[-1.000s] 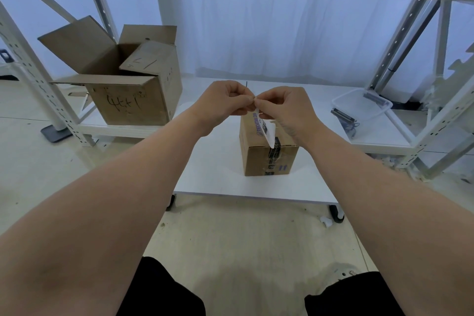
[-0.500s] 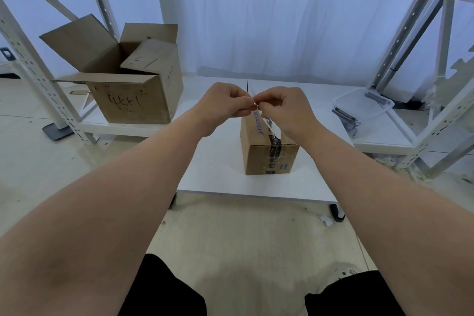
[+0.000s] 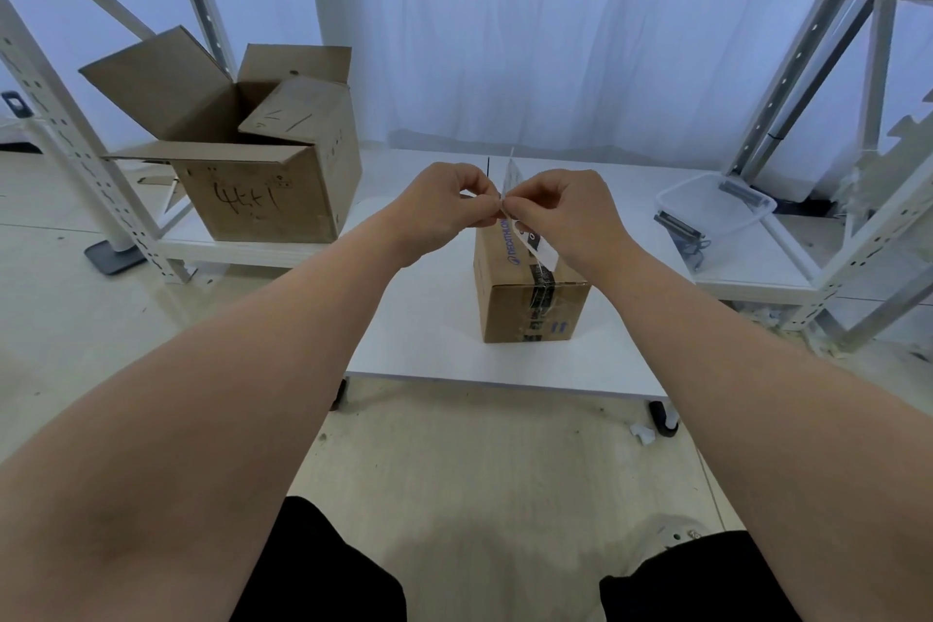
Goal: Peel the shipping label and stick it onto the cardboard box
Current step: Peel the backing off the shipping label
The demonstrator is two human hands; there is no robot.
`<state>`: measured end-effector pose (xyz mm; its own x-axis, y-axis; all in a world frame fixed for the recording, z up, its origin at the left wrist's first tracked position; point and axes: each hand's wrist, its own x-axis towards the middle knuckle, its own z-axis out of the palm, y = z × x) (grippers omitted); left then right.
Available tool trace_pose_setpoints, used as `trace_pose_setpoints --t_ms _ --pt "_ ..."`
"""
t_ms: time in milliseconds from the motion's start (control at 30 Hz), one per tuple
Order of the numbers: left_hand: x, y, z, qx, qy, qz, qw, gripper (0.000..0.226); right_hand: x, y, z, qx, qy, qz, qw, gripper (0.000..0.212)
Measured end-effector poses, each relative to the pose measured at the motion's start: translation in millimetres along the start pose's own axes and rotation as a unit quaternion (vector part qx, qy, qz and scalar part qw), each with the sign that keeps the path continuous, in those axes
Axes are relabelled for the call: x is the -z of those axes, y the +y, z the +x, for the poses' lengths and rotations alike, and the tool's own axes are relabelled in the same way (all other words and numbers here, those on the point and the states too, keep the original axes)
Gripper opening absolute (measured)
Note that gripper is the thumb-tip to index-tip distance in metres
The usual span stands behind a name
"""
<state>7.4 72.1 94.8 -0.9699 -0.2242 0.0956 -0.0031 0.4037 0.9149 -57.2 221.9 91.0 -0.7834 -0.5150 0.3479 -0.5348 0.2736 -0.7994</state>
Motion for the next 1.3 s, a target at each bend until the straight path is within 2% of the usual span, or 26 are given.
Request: trace_pose_setpoints --t_ms 567,900,1300 --pt "4.9 0.8 -2.2 -0.003 -0.014 0.025 1.0 0.006 -1.1 -1.5 -1.8 0.016 -0.017 -0.004 1.0 0.012" --pt "4.1 4.4 -5.2 -0.011 -0.011 0.036 0.999 0.009 -1.8 -4.8 -2.4 0.013 0.002 -0.014 1.0 0.011" --pt "-0.2 9.1 -6.8 -0.053 0.008 0.093 0.994 0.007 -1.7 -4.4 -2.0 0.003 0.004 -0.006 1.0 0.009"
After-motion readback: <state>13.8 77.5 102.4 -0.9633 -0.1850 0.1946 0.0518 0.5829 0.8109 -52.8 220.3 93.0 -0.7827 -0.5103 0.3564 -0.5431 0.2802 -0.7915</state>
